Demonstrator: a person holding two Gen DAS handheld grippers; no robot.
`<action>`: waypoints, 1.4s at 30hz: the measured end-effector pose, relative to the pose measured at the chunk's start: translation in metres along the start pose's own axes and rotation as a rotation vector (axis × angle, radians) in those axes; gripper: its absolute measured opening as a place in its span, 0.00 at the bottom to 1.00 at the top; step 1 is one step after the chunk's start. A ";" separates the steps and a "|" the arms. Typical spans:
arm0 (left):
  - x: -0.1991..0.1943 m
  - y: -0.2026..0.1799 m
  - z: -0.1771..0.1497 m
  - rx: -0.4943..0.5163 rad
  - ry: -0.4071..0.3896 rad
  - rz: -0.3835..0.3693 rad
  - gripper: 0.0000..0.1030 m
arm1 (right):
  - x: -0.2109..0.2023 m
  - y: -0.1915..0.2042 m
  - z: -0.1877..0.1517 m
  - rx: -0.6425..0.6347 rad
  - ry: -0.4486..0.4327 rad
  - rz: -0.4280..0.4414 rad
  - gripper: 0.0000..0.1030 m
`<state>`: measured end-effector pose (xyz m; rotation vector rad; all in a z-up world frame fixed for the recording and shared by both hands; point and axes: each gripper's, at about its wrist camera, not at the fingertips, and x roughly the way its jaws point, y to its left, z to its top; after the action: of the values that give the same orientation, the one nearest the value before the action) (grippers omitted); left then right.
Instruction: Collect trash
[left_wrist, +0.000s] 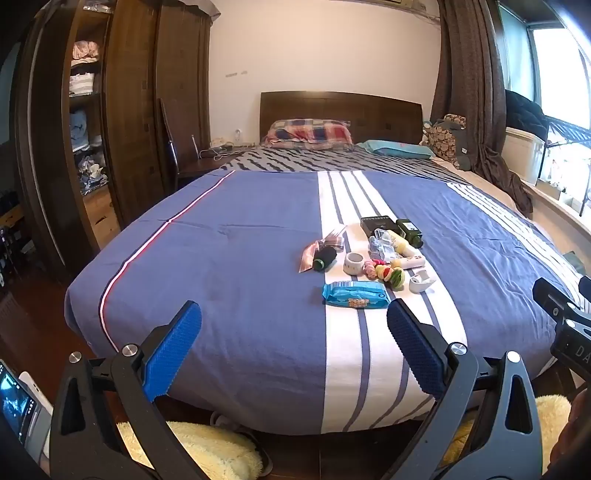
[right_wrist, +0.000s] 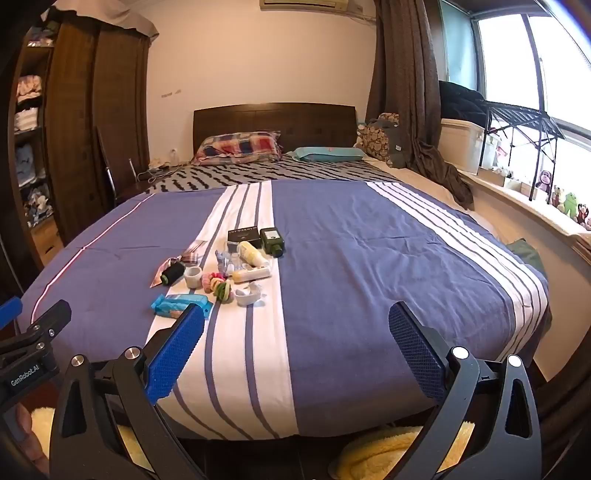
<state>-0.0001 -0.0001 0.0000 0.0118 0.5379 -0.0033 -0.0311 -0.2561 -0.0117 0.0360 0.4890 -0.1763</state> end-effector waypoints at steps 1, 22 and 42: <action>0.000 0.000 0.000 0.000 -0.001 0.001 0.92 | 0.001 0.000 0.000 0.000 0.004 0.001 0.97; -0.004 0.001 0.003 -0.010 -0.006 -0.010 0.92 | -0.002 -0.001 0.000 0.004 0.017 0.013 0.97; -0.002 0.002 0.004 -0.011 -0.004 -0.006 0.92 | 0.000 0.001 0.001 0.001 0.021 0.017 0.97</action>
<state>0.0000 0.0016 0.0043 -0.0001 0.5344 -0.0062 -0.0303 -0.2554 -0.0109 0.0425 0.5098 -0.1599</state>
